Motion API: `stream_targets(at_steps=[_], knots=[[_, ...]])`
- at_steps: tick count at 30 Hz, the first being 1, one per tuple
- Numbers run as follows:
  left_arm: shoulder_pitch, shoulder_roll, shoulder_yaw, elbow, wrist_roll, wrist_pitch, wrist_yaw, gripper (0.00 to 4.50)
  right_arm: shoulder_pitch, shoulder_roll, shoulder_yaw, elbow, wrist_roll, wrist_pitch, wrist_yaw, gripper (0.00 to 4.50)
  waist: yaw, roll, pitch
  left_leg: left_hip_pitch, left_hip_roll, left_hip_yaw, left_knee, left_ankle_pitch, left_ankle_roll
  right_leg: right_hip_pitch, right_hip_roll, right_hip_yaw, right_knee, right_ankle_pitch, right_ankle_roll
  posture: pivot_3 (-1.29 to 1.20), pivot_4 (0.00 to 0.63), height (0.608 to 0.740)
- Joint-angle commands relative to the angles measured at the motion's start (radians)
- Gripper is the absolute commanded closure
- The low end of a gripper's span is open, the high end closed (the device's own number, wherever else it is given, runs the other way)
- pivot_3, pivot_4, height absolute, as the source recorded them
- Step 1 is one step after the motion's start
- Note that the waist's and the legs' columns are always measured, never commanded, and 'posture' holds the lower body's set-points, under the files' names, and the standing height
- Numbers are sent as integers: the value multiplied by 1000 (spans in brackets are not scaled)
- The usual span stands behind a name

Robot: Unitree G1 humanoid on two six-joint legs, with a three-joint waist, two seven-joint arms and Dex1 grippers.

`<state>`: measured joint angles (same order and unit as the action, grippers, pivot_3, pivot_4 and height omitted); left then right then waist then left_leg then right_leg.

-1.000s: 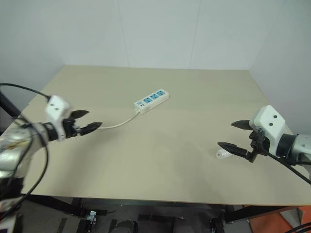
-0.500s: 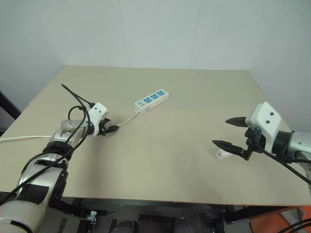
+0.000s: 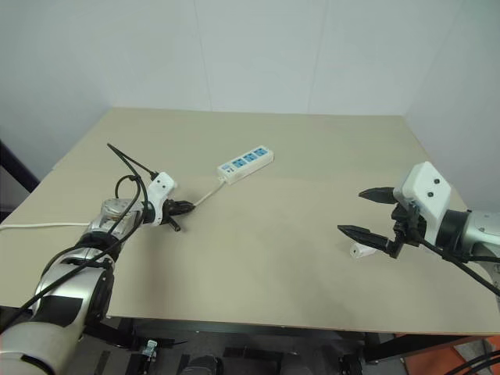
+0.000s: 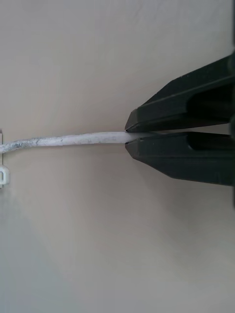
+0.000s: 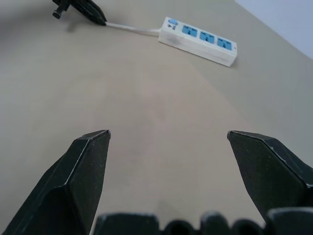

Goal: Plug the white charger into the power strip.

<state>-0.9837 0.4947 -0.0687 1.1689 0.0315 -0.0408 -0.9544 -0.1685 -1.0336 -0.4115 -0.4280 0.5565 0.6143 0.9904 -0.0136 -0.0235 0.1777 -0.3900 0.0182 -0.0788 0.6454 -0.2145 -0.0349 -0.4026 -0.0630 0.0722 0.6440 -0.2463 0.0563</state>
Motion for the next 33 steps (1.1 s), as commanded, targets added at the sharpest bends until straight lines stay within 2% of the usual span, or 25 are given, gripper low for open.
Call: stream_targets(at_steps=[1,4,8,10,11,13,17,19,23,27,33], knots=[[163,31,-34,-222,-57,-23,-273,4480,-8,-24,-47,-30,18,9,-6,0,-3,0,0,0,0,0,0,0,0,0,0,0,0,1,-2,0,150,740],[432,129,-32,-593,-143,38,-398,4480,-10,-27,-37,-24,22,4,-2,0,-15,1,-1,0,1,1,-1,0,0,-1,0,1,0,3,-7,0,150,740],[690,279,16,-899,-237,172,-455,4480,-31,-28,-5,-12,23,-4,1,0,-29,2,-1,3,2,1,-1,0,0,0,0,1,2,2,-7,0,150,740],[780,338,61,-987,-280,225,-455,3898,-41,-26,8,-6,24,-7,3,0,-34,3,-2,5,3,1,-1,0,0,1,1,1,2,-2,-2,0,150,740],[817,365,86,-1014,-298,239,-454,3727,-45,-25,13,-4,24,-8,4,0,-34,4,-2,6,4,2,-2,0,0,1,1,1,2,-2,-2,0,150,740],[869,403,132,-1037,-324,258,-446,3107,-49,-23,21,-1,22,-12,6,0,-34,4,-2,6,5,3,-2,0,0,1,2,1,2,-3,-2,0,150,740],[894,418,205,-1079,-411,312,-430,1849,-54,-20,31,2,22,-15,7,0,-31,4,-2,4,7,3,-2,0,0,-1,3,1,2,-3,-3,0,150,740],[871,410,221,-1102,-448,337,-424,1242,-56,-18,35,3,21,-16,6,0,-27,4,-2,3,7,3,-2,0,0,-2,3,1,2,-3,-3,0,150,740],[773,325,243,-1179,-582,435,-375,32,-54,-11,30,-7,27,-14,2,0,-12,3,-1,1,6,3,-1,0,0,-3,3,0,2,-3,-3,0,150,740],[693,161,230,-1216,-577,425,-181,32,-59,-2,26,-25,34,-10,-11,0,-6,3,-1,1,6,3,-1,0,0,-2,3,0,1,-3,-2,0,150,740],[628,-38,108,-1076,-389,246,1,32,-87,-2,32,-29,36,-10,-21,0,-9,2,-1,2,5,3,-1,0,0,-2,3,1,1,-2,-4,0,150,740]])
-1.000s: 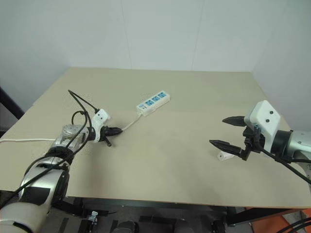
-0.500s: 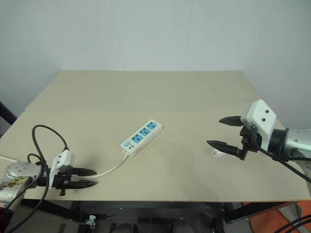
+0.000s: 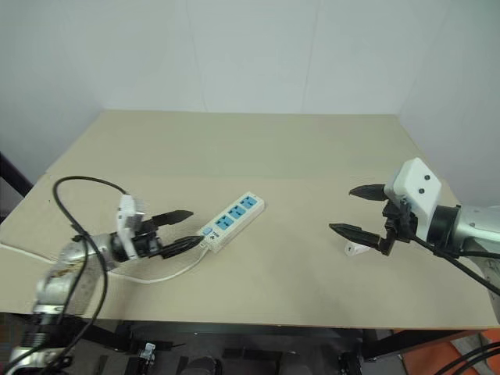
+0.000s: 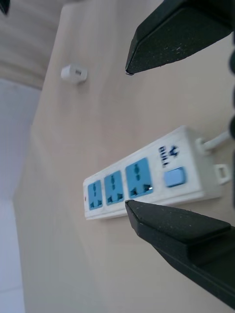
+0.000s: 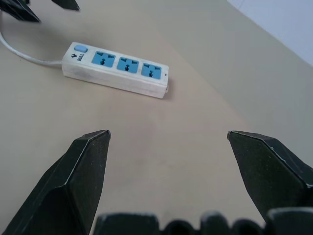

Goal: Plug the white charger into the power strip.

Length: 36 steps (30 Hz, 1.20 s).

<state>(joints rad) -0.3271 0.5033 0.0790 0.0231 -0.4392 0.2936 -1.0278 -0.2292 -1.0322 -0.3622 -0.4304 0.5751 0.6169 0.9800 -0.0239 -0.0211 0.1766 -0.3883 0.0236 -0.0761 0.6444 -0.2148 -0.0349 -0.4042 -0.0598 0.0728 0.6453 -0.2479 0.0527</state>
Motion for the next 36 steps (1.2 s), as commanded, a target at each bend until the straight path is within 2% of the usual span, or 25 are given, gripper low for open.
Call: stream_targets(at_steps=[1,6,9,17,22,28,31,36], knots=[[-41,-77,-54,112,118,-132,114,32,-31,-2,-16,-27,18,-13,-12,0,3,0,0,1,0,0,0,0,0,1,0,0,0,0,0,0,150,740],[-90,-196,-97,294,226,-286,240,32,-49,9,-7,-36,21,-9,-21,0,6,0,0,-1,-1,-1,1,0,0,0,0,0,-1,2,-1,0,150,740],[-107,-237,-98,366,259,-346,295,32,-50,13,-14,-45,27,-7,-22,0,8,-1,0,-1,-2,-1,1,0,0,0,-1,0,-1,4,-4,0,150,740],[-83,-267,-129,417,259,-283,270,32,-52,14,-18,-60,46,-12,-29,0,9,0,0,0,-2,-1,1,0,0,2,-1,0,-1,1,2,0,150,740],[-3,-273,-156,362,288,-244,301,1097,-59,13,-15,-63,54,-9,-33,0,9,3,-3,1,-2,-1,0,0,0,2,-1,0,-1,1,1,0,150,740],[-5,-273,-154,344,293,-246,332,1166,-82,18,6,-54,54,-12,-32,0,9,5,-6,8,-2,-2,0,0,0,11,-1,0,-4,0,3,0,150,740],[-52,-257,-161,381,308,-324,296,1167,-105,21,26,-39,47,-17,-31,0,11,5,-6,11,-2,-2,0,0,0,14,-1,-1,-4,-1,3,0,150,740],[-156,-200,-208,437,273,-450,47,1167,-133,19,60,-4,31,-36,-6,0,11,5,-6,8,-2,-2,0,0,0,12,-1,-2,-6,0,3,0,150,740]])
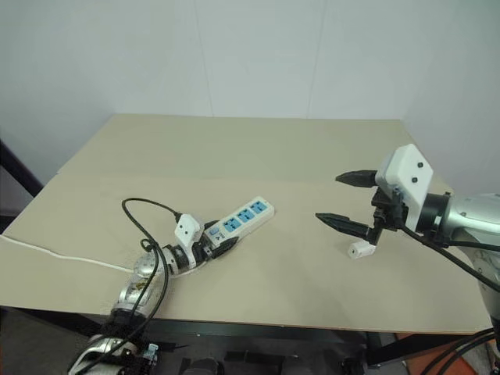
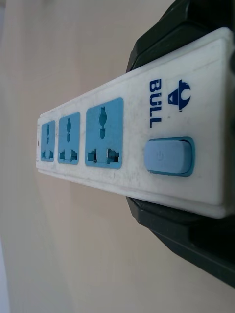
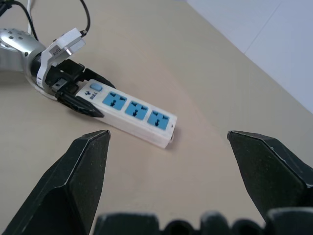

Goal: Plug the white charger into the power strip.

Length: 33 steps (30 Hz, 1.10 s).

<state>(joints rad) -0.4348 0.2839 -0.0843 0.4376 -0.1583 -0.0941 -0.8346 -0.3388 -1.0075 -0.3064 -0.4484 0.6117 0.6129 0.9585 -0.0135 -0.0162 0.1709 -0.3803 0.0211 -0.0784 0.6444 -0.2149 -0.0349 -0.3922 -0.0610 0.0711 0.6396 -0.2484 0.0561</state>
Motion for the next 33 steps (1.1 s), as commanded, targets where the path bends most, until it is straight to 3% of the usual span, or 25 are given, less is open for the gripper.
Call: stream_targets(at_steps=[1,7,10,14,21,26,33], knots=[[-70,28,-53,32,-21,-84,-203,1167,-27,-9,14,26,-11,-39,27,0,1,0,0,-3,0,0,0,0,0,-2,0,0,0,0,0,0,150,740],[-106,54,-107,32,-111,-76,-539,1167,-45,-45,93,98,-78,-109,108,0,-3,0,1,-12,-1,0,0,0,0,-12,-1,1,1,5,-7,0,150,740],[-100,48,-128,65,-97,-89,-601,1167,-53,-61,133,141,-127,-153,146,0,-5,0,2,-11,-1,0,0,0,0,-12,-1,1,2,2,-2,0,150,740],[-110,34,-129,168,-58,-131,-589,1167,-65,-99,188,212,-204,-226,216,0,-3,0,2,-11,-1,0,1,0,0,-12,-1,1,2,1,0,0,150,740],[-137,-1,-117,294,-40,-180,-549,1167,-161,-214,420,420,-488,-555,445,0,-5,1,1,-8,-1,0,1,0,0,-10,-1,1,2,1,1,0,150,740],[-108,-27,-119,293,-34,-194,-541,1167,-315,-146,573,625,-692,-766,469,0,-8,2,0,-6,-1,0,1,0,0,-9,-1,1,2,1,1,0,150,740],[-87,-38,-121,270,-33,-183,-537,1167,-439,-46,677,848,-834,-942,476,0,0,3,0,-7,-2,0,1,0,0,-9,-1,1,2,1,1,0,150,740]])
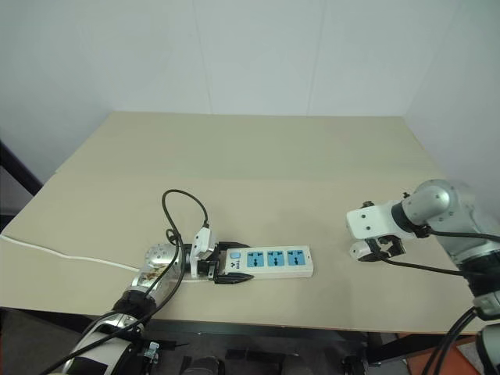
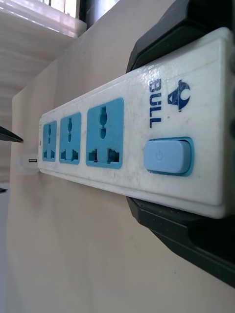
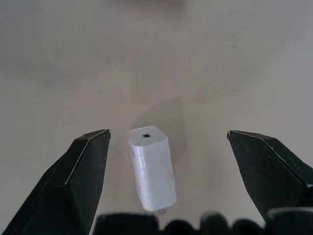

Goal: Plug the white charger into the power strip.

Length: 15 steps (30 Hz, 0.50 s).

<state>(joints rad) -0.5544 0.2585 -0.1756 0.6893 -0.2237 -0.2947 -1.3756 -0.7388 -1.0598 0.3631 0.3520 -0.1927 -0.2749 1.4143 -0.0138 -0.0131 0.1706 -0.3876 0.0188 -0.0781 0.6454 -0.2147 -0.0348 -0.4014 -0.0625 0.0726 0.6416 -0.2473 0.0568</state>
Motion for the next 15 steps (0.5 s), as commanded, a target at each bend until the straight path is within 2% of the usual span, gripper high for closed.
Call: stream_targets(at_steps=[1,10,13,15], knots=[[34,-12,-32,14,33,21,3,1167,-50,17,20,69,-38,-68,33,0,0,0,0,0,0,0,0,0,0,0,0,0,0,0,0,0,150,740],[27,13,-61,-16,39,89,-55,1167,-80,90,48,175,-72,-99,63,0,-3,0,0,1,0,0,0,0,0,1,0,0,0,1,-2,0,150,740],[21,23,-73,-16,52,101,-75,1166,-74,107,52,180,-77,-98,64,579,-4,0,0,1,0,0,0,0,0,1,0,0,0,2,-4,0,150,740],[19,25,-79,-12,61,94,-78,1166,-72,114,54,180,-86,-94,63,1226,-5,0,0,1,0,0,0,0,0,1,0,0,0,2,-4,0,150,740]])
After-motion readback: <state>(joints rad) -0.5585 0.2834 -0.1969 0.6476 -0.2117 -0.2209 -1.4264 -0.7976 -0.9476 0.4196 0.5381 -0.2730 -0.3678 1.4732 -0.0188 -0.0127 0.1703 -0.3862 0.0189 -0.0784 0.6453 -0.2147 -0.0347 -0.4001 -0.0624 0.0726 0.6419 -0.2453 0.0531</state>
